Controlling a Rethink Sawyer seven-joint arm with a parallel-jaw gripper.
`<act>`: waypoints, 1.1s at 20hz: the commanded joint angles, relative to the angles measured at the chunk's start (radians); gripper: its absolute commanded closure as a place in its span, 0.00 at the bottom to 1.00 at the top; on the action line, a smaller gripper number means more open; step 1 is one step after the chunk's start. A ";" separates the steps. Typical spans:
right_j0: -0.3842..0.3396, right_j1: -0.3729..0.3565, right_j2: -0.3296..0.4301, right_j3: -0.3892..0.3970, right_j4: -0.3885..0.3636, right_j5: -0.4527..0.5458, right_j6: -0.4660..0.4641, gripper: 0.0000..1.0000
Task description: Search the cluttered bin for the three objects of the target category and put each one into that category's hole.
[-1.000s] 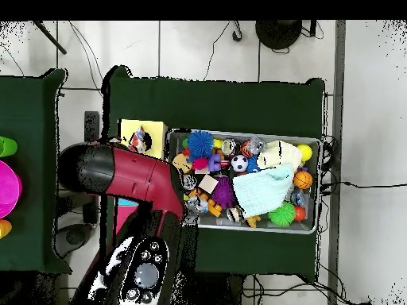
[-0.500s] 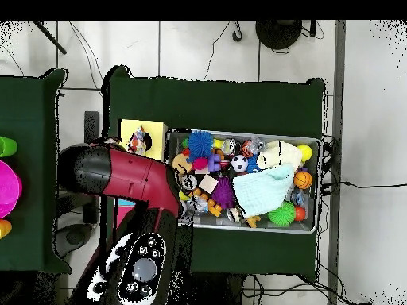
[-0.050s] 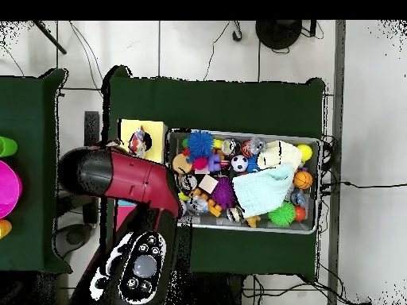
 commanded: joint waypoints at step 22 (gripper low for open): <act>-0.031 0.121 0.136 0.090 -0.015 -0.198 0.136 1.00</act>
